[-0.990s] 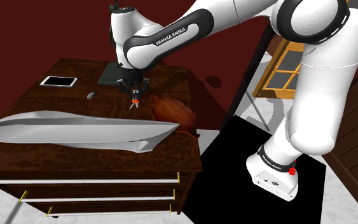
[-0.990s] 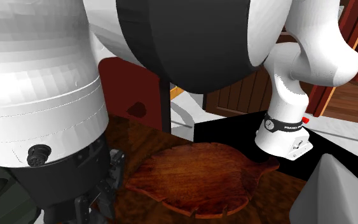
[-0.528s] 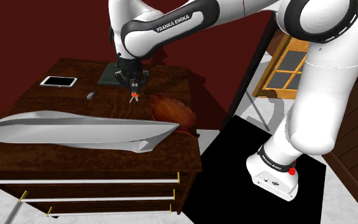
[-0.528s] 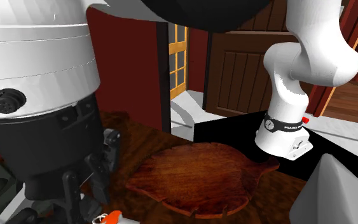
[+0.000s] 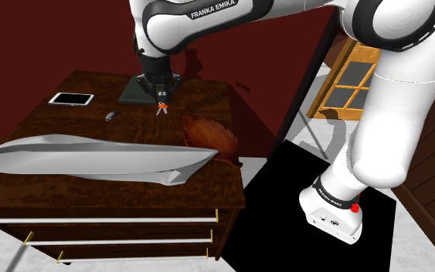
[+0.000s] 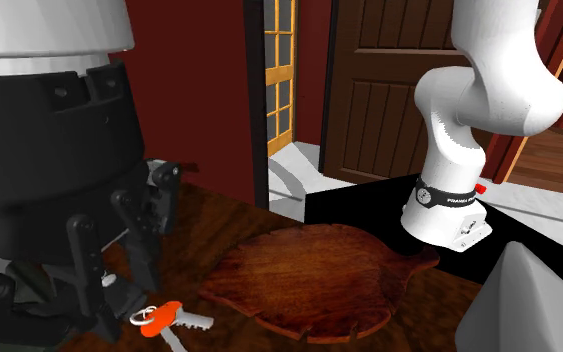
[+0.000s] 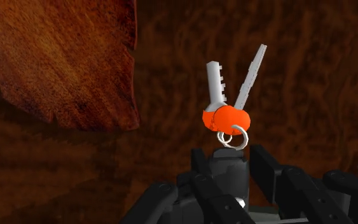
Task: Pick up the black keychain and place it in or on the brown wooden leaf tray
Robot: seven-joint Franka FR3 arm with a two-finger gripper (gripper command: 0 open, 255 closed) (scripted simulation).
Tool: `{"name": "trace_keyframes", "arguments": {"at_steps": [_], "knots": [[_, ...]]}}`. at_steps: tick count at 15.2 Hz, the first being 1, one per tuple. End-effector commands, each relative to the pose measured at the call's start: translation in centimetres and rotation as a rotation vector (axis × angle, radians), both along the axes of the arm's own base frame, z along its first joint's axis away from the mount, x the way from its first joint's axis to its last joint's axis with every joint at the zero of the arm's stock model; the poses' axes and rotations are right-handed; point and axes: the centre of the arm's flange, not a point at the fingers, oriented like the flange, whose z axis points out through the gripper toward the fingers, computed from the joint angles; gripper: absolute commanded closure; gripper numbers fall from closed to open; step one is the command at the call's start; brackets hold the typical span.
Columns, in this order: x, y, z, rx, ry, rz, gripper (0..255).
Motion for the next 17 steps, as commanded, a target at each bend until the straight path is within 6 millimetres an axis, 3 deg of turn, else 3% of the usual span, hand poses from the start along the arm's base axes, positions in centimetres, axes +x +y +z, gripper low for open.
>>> {"name": "trace_keyframes", "arguments": {"at_steps": [1,2,17], "knots": [[0.0,0.0,1.1,0.000,0.000,0.000,255],[0.0,0.0,1.3,0.000,0.000,0.000,255],[-19.3,-5.5,2.7,0.000,0.000,0.000,255]]}}
